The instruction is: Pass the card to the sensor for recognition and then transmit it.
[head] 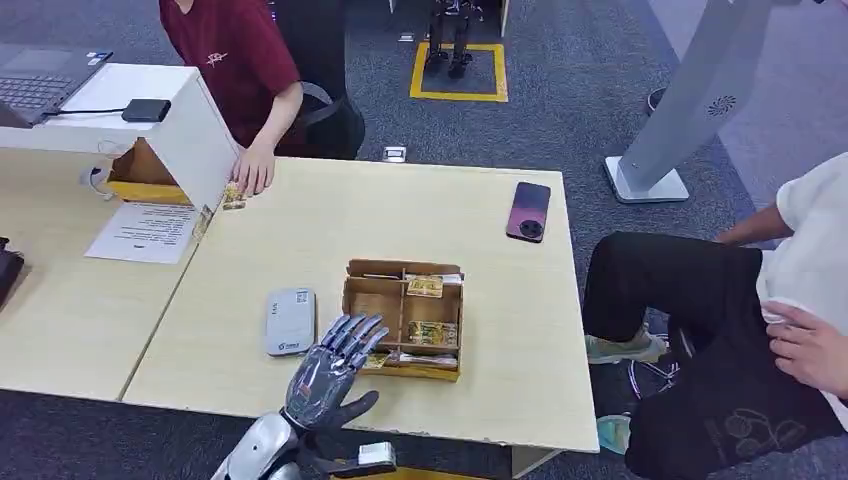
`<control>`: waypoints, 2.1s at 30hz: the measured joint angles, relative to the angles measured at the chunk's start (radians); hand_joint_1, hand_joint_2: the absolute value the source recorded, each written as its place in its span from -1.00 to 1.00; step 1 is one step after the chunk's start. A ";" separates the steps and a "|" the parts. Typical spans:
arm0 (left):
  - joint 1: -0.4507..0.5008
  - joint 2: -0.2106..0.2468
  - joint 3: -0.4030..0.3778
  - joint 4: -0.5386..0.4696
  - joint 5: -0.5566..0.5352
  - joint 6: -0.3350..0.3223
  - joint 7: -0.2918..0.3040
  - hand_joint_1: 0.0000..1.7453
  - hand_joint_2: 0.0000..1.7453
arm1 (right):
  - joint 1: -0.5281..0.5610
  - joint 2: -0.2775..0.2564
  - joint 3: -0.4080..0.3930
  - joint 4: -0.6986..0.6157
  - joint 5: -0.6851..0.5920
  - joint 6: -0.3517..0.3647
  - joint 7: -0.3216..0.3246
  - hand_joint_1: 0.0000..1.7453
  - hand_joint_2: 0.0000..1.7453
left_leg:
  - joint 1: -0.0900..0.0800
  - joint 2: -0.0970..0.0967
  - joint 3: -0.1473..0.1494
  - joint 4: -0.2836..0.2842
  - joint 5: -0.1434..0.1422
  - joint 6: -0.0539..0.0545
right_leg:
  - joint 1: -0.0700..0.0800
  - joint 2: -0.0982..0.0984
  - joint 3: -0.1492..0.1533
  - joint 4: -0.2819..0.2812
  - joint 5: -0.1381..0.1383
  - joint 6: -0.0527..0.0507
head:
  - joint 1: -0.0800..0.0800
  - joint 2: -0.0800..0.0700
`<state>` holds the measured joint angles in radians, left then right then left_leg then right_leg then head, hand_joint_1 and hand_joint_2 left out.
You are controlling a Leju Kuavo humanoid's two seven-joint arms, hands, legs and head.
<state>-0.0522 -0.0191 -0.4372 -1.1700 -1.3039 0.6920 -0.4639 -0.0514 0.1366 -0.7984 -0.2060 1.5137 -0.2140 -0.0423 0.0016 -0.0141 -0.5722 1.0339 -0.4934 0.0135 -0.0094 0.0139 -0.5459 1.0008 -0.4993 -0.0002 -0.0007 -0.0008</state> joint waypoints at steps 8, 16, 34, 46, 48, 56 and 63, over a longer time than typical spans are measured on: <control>0.002 0.000 0.009 0.011 -0.032 0.000 0.008 -1.00 1.00 | 0.000 0.000 0.000 0.000 0.000 0.000 -0.003 -1.00 -1.00 | 0.000 0.000 0.000 0.000 0.000 0.000 | 0.000 0.000 0.000 0.000 0.000 0.000 | 0.000 0.000; 0.004 -0.016 0.051 0.011 -0.053 0.001 0.004 -1.00 1.00 | 0.000 0.000 0.000 0.000 0.000 -0.002 -0.009 -1.00 -1.00 | 0.000 0.000 0.000 0.000 0.000 0.000 | 0.000 0.000 0.000 0.000 0.000 0.000 | 0.000 0.000; 0.014 -0.042 0.135 -0.022 -0.076 0.001 0.002 -1.00 1.00 | 0.000 0.000 0.000 0.000 0.000 -0.002 -0.009 -1.00 -1.00 | 0.000 0.000 0.000 0.000 0.000 0.000 | 0.000 0.000 0.000 0.000 0.000 0.000 | 0.000 0.000; 0.015 -0.048 0.150 -0.021 0.013 0.001 -0.043 1.00 1.00 | 0.000 0.000 0.000 0.000 0.000 -0.003 -0.009 -1.00 -1.00 | 0.000 0.000 0.000 0.000 0.000 0.000 | 0.000 0.000 0.000 0.000 0.000 0.000 | 0.000 0.000; 0.015 -0.048 0.150 -0.017 0.031 0.001 -0.043 1.00 1.00 | 0.000 0.000 0.000 0.000 0.000 -0.003 -0.009 -1.00 -1.00 | 0.000 0.000 0.000 0.000 0.000 0.000 | 0.000 0.000 0.000 0.000 0.000 0.000 | 0.000 0.000; 0.010 -0.033 0.105 0.026 0.182 0.001 -0.048 1.00 1.00 | 0.000 0.000 0.001 0.000 0.000 -0.003 -0.009 -1.00 -1.00 | 0.000 0.000 0.000 0.000 0.000 0.000 | 0.000 0.000 0.000 0.000 0.000 0.000 | 0.000 0.000; 0.002 -0.023 0.068 0.036 0.195 0.001 -0.021 1.00 1.00 | 0.000 0.000 0.001 0.000 0.000 -0.003 -0.009 -1.00 -1.00 | 0.000 0.000 0.000 0.000 0.000 0.000 | 0.000 0.000 0.000 0.000 0.000 0.000 | 0.000 0.000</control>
<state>-0.0505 -0.0416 -0.3697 -1.1337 -1.1089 0.6931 -0.4848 -0.0511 0.1369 -0.7973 -0.2060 1.5137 -0.2167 -0.0515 0.0016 -0.0140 -0.5720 1.0340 -0.4935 0.0135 -0.0095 0.0140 -0.5459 1.0007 -0.4992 -0.0002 -0.0008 -0.0008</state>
